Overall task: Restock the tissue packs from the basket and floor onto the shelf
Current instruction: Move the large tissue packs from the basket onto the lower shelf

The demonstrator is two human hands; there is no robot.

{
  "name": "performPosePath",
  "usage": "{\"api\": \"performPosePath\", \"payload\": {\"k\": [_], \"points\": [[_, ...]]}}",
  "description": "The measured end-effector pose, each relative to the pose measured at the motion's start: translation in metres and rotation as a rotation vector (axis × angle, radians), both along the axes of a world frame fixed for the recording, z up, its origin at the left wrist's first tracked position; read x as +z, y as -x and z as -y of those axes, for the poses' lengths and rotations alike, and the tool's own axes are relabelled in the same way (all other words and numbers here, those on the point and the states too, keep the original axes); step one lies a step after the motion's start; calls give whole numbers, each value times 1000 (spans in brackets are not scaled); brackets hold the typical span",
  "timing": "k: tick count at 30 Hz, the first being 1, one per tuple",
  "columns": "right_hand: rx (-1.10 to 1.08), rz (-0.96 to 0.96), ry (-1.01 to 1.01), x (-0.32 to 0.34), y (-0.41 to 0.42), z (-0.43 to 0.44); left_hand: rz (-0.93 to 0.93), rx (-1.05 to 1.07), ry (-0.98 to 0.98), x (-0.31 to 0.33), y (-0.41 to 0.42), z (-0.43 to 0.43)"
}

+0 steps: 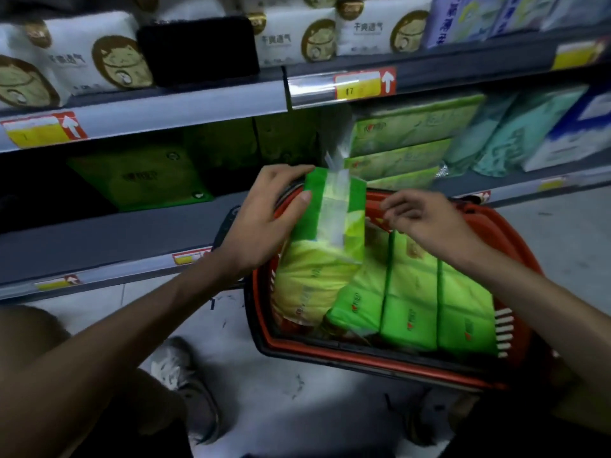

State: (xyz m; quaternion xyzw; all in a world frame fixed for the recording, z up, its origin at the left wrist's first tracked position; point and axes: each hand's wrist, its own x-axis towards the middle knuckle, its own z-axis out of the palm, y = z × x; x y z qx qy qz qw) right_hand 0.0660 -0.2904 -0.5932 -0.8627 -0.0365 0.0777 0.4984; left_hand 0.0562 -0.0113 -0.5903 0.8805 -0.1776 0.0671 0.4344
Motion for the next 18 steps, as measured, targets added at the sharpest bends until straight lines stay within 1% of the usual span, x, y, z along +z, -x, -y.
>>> {"api": "performPosePath", "payload": {"k": [3,5,8,11,15,18], "points": [[60,-131,188,-13,-2,6,67,-143,-134,-7,-3,18],[85,-179,251,-18,-2,6,78,-230,-213,-12,-5,26],[120,-286,456,-19,-2,9,21,-296,-171,-17,-7,32],[164,-369,668,-16,-1,17,4,-297,-140,-22,-9,33],[-23,-373,867,-36,3,37,-43,-265,-54,-24,-11,32],[-146,-497,928,-59,17,49,-32,-257,-14,-27,-9,29]]}}
